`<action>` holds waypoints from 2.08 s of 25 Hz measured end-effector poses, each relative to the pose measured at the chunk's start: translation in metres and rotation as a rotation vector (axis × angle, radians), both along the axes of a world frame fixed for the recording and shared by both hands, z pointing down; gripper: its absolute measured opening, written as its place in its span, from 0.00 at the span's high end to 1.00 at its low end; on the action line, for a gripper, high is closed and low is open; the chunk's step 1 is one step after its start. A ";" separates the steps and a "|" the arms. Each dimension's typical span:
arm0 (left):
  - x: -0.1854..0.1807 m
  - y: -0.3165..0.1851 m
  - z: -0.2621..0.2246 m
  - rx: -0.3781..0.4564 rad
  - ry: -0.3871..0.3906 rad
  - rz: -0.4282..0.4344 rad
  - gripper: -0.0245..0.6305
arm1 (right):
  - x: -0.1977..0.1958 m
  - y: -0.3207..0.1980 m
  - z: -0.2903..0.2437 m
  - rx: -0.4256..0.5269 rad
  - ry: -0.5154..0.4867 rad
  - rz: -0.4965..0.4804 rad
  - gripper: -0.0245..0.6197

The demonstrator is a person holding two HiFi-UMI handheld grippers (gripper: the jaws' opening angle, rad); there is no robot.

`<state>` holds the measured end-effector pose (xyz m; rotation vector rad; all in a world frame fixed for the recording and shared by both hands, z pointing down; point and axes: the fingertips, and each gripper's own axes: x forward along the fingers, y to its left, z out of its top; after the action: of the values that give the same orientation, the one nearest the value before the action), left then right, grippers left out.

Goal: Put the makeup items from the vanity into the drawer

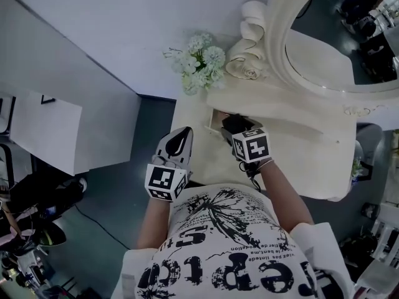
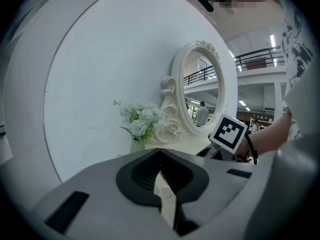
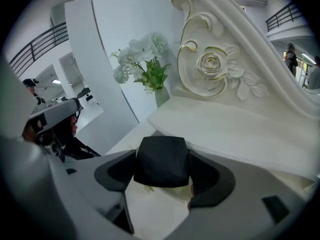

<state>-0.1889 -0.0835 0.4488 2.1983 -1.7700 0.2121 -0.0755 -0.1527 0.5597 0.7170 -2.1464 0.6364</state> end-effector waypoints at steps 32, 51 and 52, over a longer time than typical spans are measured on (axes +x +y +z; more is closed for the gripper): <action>0.031 -0.008 -0.012 0.036 -0.017 0.105 0.93 | 0.052 -0.005 -0.043 0.189 -0.061 0.181 0.89; 0.054 -0.023 -0.050 0.112 -0.064 0.149 0.93 | 0.099 0.015 -0.148 0.615 -0.369 0.213 0.94; 0.054 -0.023 -0.051 0.115 -0.064 0.150 0.93 | 0.099 0.017 -0.150 0.624 -0.374 0.211 0.94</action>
<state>-0.1347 -0.1063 0.3973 2.4344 -1.6888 0.2218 0.0233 -0.1362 0.4099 1.2469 -2.6731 0.1968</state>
